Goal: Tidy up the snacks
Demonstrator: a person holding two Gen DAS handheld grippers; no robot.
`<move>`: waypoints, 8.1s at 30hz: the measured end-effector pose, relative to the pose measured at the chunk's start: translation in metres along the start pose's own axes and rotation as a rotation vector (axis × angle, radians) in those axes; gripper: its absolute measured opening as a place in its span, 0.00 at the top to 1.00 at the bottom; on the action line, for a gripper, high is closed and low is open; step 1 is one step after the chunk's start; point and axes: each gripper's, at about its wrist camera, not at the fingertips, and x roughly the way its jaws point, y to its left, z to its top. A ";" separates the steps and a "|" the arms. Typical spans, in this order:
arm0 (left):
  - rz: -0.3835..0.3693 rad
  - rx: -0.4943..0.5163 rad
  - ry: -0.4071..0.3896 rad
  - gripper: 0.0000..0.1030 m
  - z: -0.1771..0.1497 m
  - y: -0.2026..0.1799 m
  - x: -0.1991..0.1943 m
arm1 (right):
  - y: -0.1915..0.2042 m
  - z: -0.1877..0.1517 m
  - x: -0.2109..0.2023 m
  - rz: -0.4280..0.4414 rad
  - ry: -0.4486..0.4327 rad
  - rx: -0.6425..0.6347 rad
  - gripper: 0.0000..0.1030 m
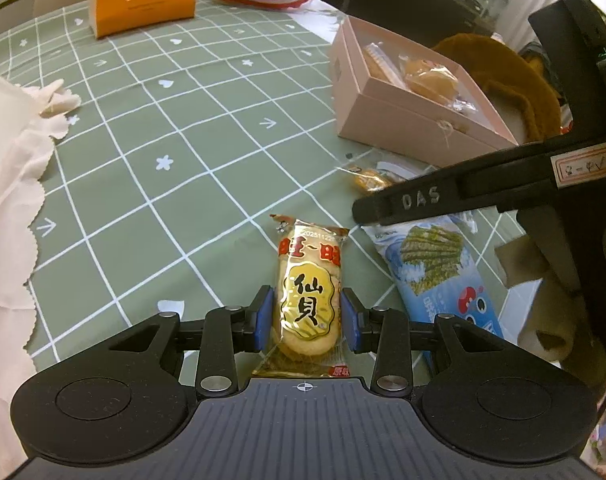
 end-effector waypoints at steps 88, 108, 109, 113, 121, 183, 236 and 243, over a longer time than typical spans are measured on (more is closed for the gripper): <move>-0.001 -0.054 0.021 0.61 -0.013 -0.046 0.002 | -0.076 -0.103 -0.042 -0.112 -0.038 0.246 0.30; -0.010 -0.064 -0.014 0.61 -0.020 -0.045 0.000 | -0.063 -0.092 -0.044 -0.074 -0.006 0.240 0.28; -0.012 -0.065 -0.017 0.61 -0.020 -0.044 0.000 | -0.064 -0.090 -0.040 -0.063 0.008 0.282 0.26; -0.022 -0.077 -0.026 0.60 -0.022 -0.042 -0.001 | -0.056 -0.086 -0.033 -0.077 0.000 0.357 0.15; -0.029 -0.087 -0.031 0.60 -0.022 -0.040 -0.001 | -0.051 -0.080 -0.027 -0.165 -0.024 0.319 0.22; -0.075 -0.121 -0.057 0.61 -0.022 -0.029 0.002 | -0.036 -0.076 -0.041 -0.072 -0.073 0.060 0.53; -0.172 -0.117 -0.173 0.62 0.053 -0.048 -0.019 | -0.105 -0.031 -0.115 0.124 -0.270 0.080 0.85; -0.047 -0.122 -0.128 0.62 0.036 -0.035 -0.020 | -0.088 -0.053 -0.069 0.123 -0.080 0.094 0.66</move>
